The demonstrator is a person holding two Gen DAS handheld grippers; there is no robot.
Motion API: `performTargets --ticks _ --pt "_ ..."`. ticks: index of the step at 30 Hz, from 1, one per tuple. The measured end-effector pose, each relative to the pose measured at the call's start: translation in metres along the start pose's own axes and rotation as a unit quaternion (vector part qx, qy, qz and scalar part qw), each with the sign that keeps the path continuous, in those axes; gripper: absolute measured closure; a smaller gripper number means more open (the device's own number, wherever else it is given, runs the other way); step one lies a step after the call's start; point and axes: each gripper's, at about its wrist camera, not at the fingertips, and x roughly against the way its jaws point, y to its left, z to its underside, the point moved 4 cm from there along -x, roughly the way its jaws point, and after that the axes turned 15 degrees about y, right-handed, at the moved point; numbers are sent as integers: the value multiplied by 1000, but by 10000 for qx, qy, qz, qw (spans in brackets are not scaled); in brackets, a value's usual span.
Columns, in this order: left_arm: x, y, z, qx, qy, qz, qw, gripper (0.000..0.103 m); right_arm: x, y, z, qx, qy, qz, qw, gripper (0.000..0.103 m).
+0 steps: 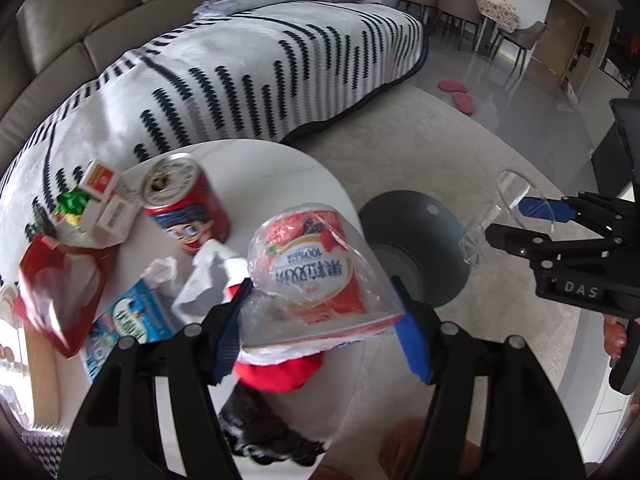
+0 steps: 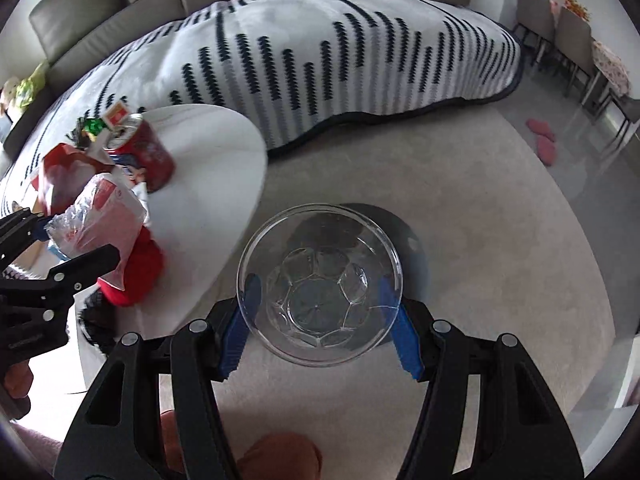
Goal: Collect trash
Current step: 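Carry both items over the grey bin while the right tool releases the clear cup inside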
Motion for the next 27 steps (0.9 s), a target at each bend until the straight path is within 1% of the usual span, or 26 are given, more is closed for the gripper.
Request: performTargets --ticks 3,6,13,18,23,27 --pt "-24 -27 -20 -198 120 110 9997 37 -22 -32 -1 -185 115 119 9997 44" --pt "-48 -42 -35 -287 252 169 9991 37 -42 -52 -7 -276 187 119 9994 44" --pt "-87 -54 -53 -342 457 163 9982 37 -78 -62 -23 -180 369 35 9992 42" --pt "-94 -58 -58 -461 419 79 9980 37 -81 -61 -23 -146 424 16 9990 37" --pt "-96 -58 -65 -476 385 100 9981 37 -70 -65 -18 -171 370 45 9992 36" --pt "-92 -58 -64 -480 352 106 9982 37 -66 -64 -21 -154 345 54 9993 35"
